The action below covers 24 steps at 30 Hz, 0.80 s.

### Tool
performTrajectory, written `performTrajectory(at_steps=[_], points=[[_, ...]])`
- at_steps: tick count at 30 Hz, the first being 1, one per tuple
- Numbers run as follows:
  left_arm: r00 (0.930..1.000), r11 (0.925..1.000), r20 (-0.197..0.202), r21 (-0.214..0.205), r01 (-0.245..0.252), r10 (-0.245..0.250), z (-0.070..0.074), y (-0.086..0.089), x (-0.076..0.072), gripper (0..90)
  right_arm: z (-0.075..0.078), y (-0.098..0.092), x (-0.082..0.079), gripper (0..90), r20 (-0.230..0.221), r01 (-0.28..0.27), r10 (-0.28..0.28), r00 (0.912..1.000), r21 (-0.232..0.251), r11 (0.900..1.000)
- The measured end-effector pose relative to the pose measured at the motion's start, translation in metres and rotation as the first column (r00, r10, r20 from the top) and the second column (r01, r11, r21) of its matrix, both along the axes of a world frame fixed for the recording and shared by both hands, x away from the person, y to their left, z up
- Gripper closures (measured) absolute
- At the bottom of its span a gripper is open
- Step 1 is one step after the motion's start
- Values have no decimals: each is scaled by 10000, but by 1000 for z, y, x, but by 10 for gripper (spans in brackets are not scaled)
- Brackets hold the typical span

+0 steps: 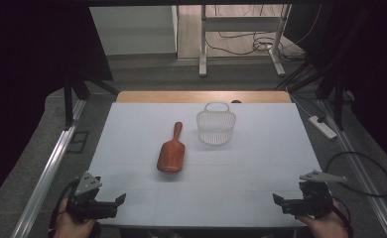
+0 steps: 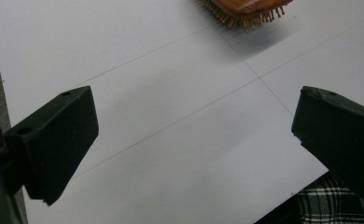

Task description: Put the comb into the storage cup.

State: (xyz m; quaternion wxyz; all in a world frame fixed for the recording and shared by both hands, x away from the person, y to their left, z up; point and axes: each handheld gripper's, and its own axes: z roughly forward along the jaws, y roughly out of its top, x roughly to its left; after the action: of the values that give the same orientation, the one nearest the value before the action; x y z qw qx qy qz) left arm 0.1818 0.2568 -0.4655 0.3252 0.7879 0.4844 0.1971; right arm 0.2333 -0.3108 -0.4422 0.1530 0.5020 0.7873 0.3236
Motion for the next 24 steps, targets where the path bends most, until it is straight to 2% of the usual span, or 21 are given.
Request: performTrajectory(at_steps=[19,24], points=[[9997,9996,-242,-294,-31,24,0,4,1,8,-1,3,3,0,-142,-317,315,9994,-95,9995],[9995,9990,-274,-428,150,-161,0,5,1,8,-1,3,2,0,-113,-332,331,9994,-83,9994]])
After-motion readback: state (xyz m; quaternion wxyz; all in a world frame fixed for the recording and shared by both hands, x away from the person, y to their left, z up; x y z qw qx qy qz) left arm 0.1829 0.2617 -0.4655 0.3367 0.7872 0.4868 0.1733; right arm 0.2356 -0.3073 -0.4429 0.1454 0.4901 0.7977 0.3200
